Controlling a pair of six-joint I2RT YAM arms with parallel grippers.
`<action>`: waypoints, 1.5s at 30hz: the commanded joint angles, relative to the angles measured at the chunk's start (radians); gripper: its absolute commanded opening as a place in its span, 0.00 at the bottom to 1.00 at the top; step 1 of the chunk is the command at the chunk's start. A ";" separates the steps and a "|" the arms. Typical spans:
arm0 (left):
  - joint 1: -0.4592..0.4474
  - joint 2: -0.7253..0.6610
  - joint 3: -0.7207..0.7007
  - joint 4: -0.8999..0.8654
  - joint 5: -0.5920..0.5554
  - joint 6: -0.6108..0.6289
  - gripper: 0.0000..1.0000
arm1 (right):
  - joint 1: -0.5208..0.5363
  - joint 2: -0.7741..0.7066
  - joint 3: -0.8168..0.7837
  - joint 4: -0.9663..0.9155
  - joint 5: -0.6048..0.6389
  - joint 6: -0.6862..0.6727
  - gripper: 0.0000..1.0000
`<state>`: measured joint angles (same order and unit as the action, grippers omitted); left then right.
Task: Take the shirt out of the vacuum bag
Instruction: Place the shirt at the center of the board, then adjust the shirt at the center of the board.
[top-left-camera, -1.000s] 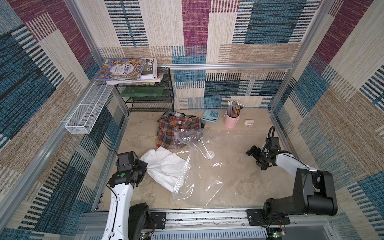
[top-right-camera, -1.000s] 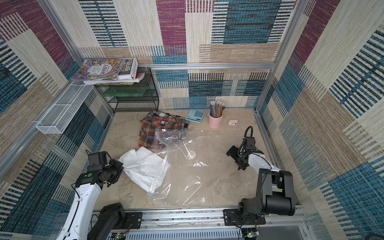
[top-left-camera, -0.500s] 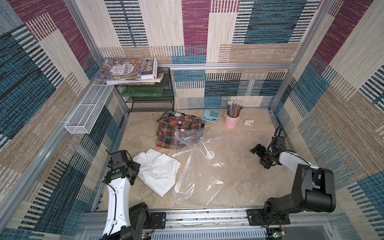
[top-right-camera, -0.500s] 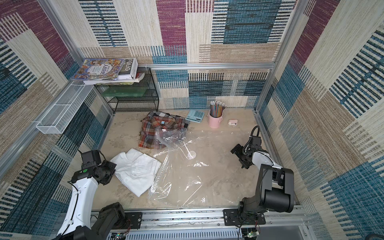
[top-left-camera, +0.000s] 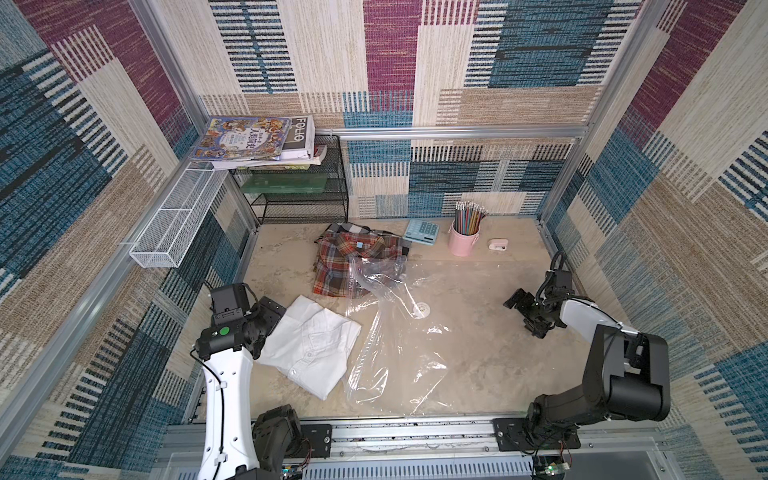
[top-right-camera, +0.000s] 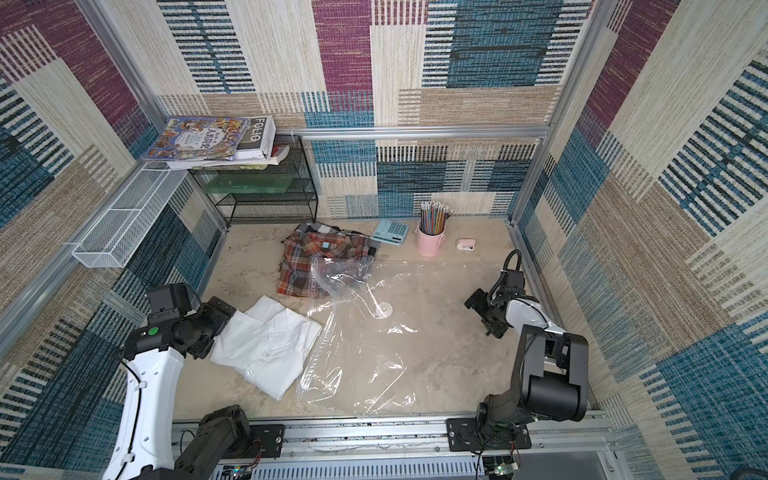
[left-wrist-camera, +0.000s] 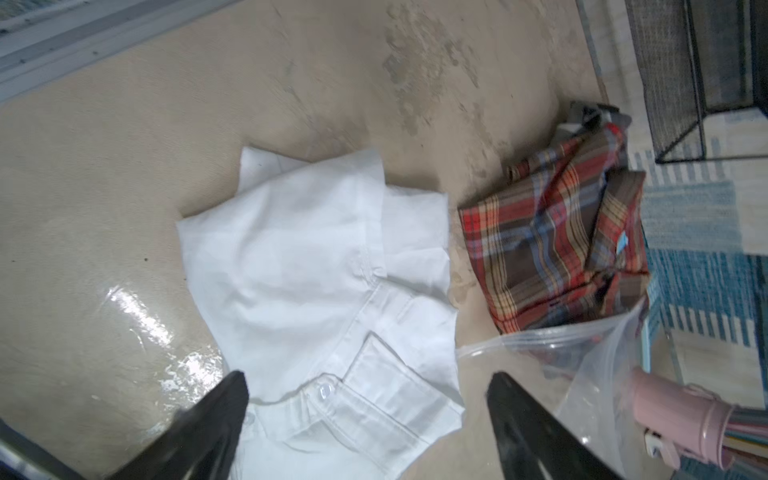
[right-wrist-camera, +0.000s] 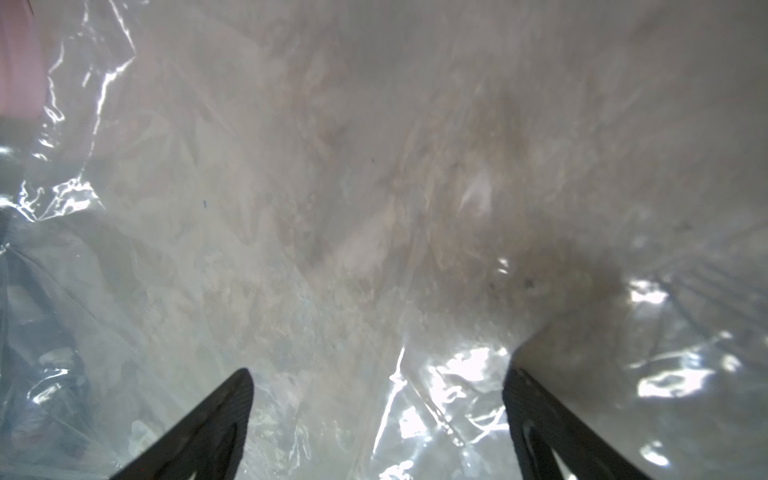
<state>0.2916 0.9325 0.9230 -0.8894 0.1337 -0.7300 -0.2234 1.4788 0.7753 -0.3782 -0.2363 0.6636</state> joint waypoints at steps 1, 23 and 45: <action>-0.147 0.033 0.034 -0.042 0.002 0.069 0.95 | 0.001 -0.016 0.019 -0.040 0.016 -0.022 0.96; -0.549 0.644 0.124 -0.226 -0.169 0.255 0.89 | 0.076 -0.093 0.196 -0.127 -0.022 -0.058 0.96; -0.190 0.875 0.206 -0.055 -0.129 0.387 0.90 | 0.073 -0.164 0.175 -0.131 -0.054 -0.071 0.96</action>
<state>0.0994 1.7847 1.0878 -1.0477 0.0799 -0.3809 -0.1513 1.3228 0.9478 -0.5026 -0.2798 0.6033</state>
